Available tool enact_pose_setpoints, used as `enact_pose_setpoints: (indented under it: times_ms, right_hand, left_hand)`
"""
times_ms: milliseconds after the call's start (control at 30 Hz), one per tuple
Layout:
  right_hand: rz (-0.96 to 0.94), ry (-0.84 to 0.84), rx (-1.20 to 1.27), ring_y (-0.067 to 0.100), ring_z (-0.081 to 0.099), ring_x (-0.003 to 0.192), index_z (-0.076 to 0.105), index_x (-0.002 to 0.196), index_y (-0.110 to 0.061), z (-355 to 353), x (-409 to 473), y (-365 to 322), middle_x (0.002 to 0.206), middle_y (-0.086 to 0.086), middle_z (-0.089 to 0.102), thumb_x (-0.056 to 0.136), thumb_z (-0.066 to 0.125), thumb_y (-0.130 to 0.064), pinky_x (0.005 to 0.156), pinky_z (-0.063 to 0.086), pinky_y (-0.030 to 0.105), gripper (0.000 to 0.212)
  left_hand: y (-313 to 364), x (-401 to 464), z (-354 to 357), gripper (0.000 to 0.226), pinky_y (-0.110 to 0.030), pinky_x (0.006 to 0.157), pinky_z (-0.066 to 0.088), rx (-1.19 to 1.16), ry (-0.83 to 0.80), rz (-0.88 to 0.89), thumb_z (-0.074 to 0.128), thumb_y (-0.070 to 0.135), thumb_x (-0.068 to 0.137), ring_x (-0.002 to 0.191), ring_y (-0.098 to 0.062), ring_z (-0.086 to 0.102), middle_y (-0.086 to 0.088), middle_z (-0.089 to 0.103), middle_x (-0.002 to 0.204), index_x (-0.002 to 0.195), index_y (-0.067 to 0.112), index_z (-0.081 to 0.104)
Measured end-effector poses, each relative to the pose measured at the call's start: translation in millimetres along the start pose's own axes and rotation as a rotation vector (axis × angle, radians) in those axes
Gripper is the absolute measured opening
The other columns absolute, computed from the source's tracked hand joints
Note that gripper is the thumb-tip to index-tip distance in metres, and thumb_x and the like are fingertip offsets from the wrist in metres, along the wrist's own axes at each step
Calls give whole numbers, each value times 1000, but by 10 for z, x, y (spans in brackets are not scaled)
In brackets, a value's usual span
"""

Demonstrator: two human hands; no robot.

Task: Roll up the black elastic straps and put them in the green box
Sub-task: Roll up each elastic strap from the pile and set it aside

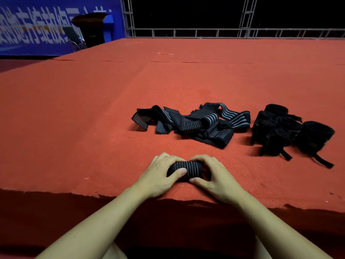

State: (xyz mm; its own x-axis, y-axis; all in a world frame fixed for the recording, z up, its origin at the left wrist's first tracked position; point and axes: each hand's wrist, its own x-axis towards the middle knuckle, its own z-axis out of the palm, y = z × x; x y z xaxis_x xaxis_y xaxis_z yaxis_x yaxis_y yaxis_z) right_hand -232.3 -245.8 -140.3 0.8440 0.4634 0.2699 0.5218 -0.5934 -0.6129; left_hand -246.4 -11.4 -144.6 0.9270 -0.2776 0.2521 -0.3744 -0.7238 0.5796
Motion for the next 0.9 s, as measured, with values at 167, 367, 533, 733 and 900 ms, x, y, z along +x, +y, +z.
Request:
enact_pose_setpoints:
  times_ms: [167, 367, 533, 733, 900]
  right_hand:
    - [44, -1, 135, 2, 59, 115, 55, 129, -48, -13, -9, 36, 119, -23, 65, 83, 71, -57, 105, 45, 37, 49]
    - [97, 36, 439, 21, 67, 110, 59, 131, -39, -48, -14, 19, 117, -2, 72, 94, 74, -27, 104, 50, 41, 42]
    - [110, 28, 524, 35, 67, 106, 67, 119, -37, -79, -12, 19, 112, 6, 75, 85, 78, -44, 100, 51, 51, 37]
    - [144, 1, 598, 20, 68, 88, 74, 112, -28, -97, 3, 64, 102, 15, 74, 84, 83, -38, 90, 53, 42, 30]
    - [148, 59, 600, 13, 71, 95, 73, 113, -20, -111, -27, 42, 105, 4, 77, 90, 78, -22, 91, 54, 31, 25]
  left_hand:
    - [12, -24, -25, 44, -29, 102, 40, 1, -30, 10, 43, 67, 92, 110, -6, 51, 16, 57, 114, 133, 50, 46]
    - [108, -42, -50, 53, -8, 100, 31, 4, 56, 95, 63, 57, 91, 112, 3, 49, 32, 50, 118, 137, 36, 49]
    - [40, -27, -22, 48, -21, 95, 43, -83, 17, 27, 60, 65, 87, 105, 0, 58, 18, 63, 111, 127, 38, 57]
    - [6, 11, -9, 44, -30, 91, 47, -137, 21, 1, 58, 67, 86, 96, -5, 61, 10, 65, 100, 119, 38, 62]
    - [-21, 44, 17, 45, -34, 101, 45, -118, -28, -17, 51, 70, 90, 111, -5, 58, 12, 64, 114, 128, 45, 51]
